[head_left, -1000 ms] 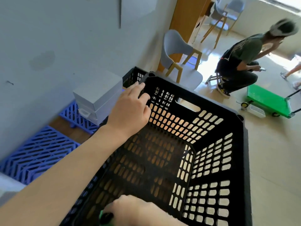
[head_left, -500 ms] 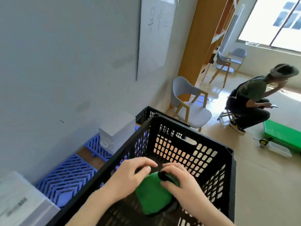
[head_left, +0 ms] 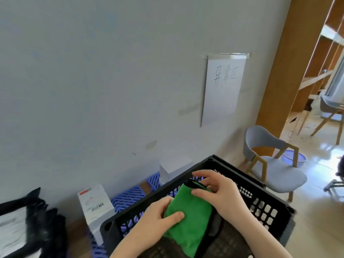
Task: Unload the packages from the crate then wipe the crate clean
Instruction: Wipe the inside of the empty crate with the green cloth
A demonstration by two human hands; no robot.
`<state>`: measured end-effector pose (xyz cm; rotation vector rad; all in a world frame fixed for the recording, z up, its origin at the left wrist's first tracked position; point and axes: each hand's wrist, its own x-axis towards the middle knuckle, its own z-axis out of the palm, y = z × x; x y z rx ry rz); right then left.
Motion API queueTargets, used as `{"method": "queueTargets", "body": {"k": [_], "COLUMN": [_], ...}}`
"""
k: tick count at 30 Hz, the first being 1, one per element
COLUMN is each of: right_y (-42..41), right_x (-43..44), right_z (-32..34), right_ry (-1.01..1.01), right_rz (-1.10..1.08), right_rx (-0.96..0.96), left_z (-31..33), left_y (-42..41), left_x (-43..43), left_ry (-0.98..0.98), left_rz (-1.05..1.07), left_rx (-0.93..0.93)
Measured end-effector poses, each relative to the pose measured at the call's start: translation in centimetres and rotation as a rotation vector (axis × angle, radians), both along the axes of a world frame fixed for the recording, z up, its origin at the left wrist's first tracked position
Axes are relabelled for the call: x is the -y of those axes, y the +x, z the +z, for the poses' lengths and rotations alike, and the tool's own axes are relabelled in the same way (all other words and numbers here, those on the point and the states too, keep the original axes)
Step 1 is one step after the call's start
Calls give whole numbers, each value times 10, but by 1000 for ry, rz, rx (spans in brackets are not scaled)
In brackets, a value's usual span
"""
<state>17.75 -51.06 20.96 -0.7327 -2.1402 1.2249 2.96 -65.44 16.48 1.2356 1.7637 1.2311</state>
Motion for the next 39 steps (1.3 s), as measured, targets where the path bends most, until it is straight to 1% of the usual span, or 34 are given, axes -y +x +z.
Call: {"method": "queueTargets", "body": {"k": [1, 2, 4, 7, 9, 11, 13, 17, 20, 22, 24, 26, 29, 31, 33, 36, 39], "right_y": [-2, -5, -11, -22, -30, -36, -43, -60, -74, -82, -90, -101, -115, -126, -137, -157, -177], "right_x": [4, 8, 19, 44, 66, 87, 103, 134, 166, 189, 212, 233, 266, 290, 318, 362, 402], "right_z": [3, 4, 1, -12, -22, -28, -36, -53, -71, -82, -90, -95, -103, -113, -128, -163, -198], "right_ry": [-82, -205, -515, -890, -1041, -1095, -1069, -884, -640, -538, -508, -502, -529, -476, -417, -307, -269], "right_rz": [23, 60, 160, 262, 395, 492, 541, 632, 555, 501, 509, 577, 748, 862, 922, 904, 838], "right_rx": [-48, -102, -192, -194, -161, -130, -136, -116, -62, -61, -58, -18, 71, 160, 261, 372, 449], "left_z": [2, 3, 6, 9, 10, 8, 1, -14, -20, -26, -32, -41, -62, -78, -96, -128, -166], "left_y": [4, 7, 14, 25, 32, 37, 38, 39, 43, 43, 41, 36, 24, 13, 0, -19, -37], "left_x": [6, 12, 26, 51, 69, 88, 110, 166, 207, 230, 251, 275, 316, 346, 379, 425, 461], "left_ry": [26, 52, 109, 200, 254, 291, 313, 303, 282, 265, 238, 203, 161, 146, 105, 13, -91], "left_rz": [60, 130, 279, 481, 596, 665, 723, 769, 778, 797, 793, 817, 952, 1045, 1112, 1124, 1086], "left_rx": [3, 4, 20, 78, 133, 227, 285, 246, 275, 268, 246, 226, 154, 143, 159, 224, 317]}}
